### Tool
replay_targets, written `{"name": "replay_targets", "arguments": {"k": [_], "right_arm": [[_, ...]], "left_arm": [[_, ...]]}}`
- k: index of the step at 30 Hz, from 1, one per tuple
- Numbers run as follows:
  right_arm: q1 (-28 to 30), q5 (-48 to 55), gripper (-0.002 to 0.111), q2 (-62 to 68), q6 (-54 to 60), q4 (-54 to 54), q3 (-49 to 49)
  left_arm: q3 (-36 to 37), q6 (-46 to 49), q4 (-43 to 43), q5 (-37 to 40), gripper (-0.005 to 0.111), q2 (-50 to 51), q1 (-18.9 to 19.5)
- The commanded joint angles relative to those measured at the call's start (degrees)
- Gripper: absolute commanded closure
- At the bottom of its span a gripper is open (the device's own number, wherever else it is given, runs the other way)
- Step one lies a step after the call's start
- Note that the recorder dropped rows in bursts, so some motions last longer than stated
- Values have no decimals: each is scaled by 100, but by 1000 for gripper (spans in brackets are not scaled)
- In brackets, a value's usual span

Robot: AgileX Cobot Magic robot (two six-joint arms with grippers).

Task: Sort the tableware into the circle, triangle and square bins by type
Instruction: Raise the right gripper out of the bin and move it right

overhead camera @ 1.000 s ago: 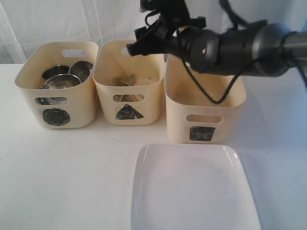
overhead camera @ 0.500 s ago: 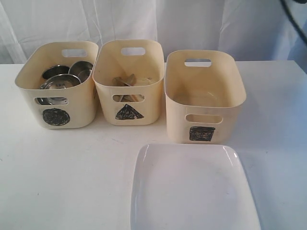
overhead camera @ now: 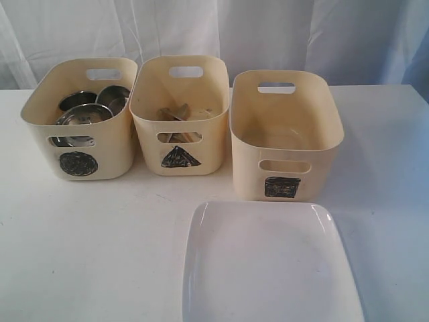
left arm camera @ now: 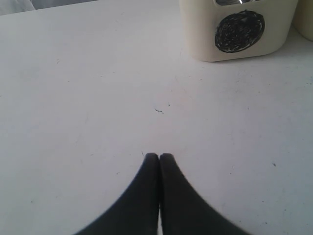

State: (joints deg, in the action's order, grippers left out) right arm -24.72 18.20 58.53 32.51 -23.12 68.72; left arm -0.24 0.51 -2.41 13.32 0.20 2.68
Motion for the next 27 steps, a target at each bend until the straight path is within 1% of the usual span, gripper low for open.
{"name": "replay_targets", "arguments": {"k": [1,3,5,11,14,17,20,27], "right_arm": [[12,940,42,-220,29,192,-123],[12,1336,42,-329,-13,260,-123],[12,1776,42,-403,-286,385,-123],[12,2946,42,-443,-2087,1599,-157],[12,3498,42,-443,-2615,1784,-224],[12,3949,42,-443,-2878,1816,-364],[12,4207,42,-443,-3035,1824,-612],[12,4245,42,-443,-3147,1867,-1193]], "left_arm": [[24,-1,36,-7,107,-20,-24],[24,-1,36,-7,107,-20,-24],[24,-1,36,-7,107,-20,-24],[24,-1,36,-7,107,-20,-24],[24,-1,36,-7,107,-20,-24],[24,-1,36,-7,107,-20,-24],[24,-1,36,-7,107,-20,-24],[24,-1,36,-7,107,-20,-24]]}}
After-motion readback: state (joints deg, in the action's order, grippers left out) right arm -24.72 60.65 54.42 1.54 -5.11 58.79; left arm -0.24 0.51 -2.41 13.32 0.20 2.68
